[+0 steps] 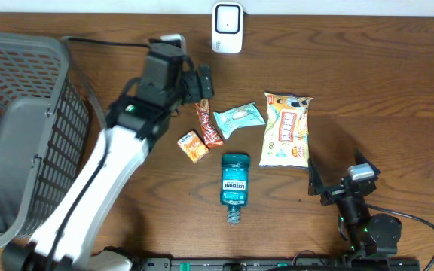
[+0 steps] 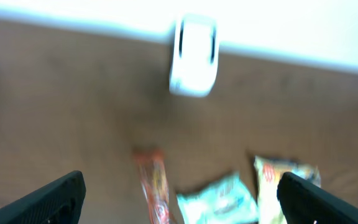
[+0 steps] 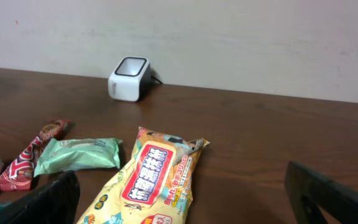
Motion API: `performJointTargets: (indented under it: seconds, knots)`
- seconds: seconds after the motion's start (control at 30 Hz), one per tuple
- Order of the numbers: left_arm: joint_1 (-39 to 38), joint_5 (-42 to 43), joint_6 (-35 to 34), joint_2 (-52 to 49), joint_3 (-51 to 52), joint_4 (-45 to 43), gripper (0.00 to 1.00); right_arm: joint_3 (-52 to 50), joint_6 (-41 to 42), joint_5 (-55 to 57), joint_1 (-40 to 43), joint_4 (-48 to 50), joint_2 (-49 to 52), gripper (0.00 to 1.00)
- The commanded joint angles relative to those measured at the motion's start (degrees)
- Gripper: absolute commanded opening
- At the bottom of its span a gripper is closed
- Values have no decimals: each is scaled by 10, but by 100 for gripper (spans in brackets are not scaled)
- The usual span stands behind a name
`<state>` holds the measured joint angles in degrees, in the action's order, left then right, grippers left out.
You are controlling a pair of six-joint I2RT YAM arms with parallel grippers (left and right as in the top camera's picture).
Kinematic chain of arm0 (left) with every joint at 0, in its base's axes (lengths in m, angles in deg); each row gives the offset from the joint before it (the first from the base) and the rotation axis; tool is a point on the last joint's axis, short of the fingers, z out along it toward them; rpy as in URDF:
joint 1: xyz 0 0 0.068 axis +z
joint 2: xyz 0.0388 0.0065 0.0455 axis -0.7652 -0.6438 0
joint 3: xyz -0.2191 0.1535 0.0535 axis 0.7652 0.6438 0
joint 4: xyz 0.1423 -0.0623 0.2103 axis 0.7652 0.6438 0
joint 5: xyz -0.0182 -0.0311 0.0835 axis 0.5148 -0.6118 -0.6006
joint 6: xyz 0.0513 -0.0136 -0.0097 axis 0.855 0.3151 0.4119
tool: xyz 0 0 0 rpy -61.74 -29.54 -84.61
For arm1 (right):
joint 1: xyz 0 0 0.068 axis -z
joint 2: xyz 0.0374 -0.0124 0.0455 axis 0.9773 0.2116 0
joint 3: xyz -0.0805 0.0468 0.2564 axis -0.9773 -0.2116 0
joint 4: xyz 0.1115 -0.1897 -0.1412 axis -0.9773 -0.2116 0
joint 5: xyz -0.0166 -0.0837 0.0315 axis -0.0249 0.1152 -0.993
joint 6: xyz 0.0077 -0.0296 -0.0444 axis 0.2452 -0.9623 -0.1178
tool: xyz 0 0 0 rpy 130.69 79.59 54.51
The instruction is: Scan the item barcode
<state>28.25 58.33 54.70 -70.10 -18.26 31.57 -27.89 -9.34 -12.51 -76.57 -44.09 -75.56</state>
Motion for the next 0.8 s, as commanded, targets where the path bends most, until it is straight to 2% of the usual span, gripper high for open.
performJointTargets:
  seconds: [0.0,0.2,0.33,0.53,0.63,0.77]
  knots:
    - [2,-84,116,76,-25,-30,98,-2,9,1,-5,0,-3,99]
    - [2,-202,264,186,-29,-90,98,-2,9,1,-5,0,-3,99]
    - [2,-228,343,244,-30,-109,98,-2,9,1,-5,0,-3,99]
    - [2,-228,362,311,-30,-89,98,-2,9,1,-5,0,-3,99]
    - [2,-228,389,328,-30,-60,98,-2,9,1,-5,0,-3,99]
    - [2,-228,390,346,-30,-50,98,-2,9,1,-5,0,-3,99]
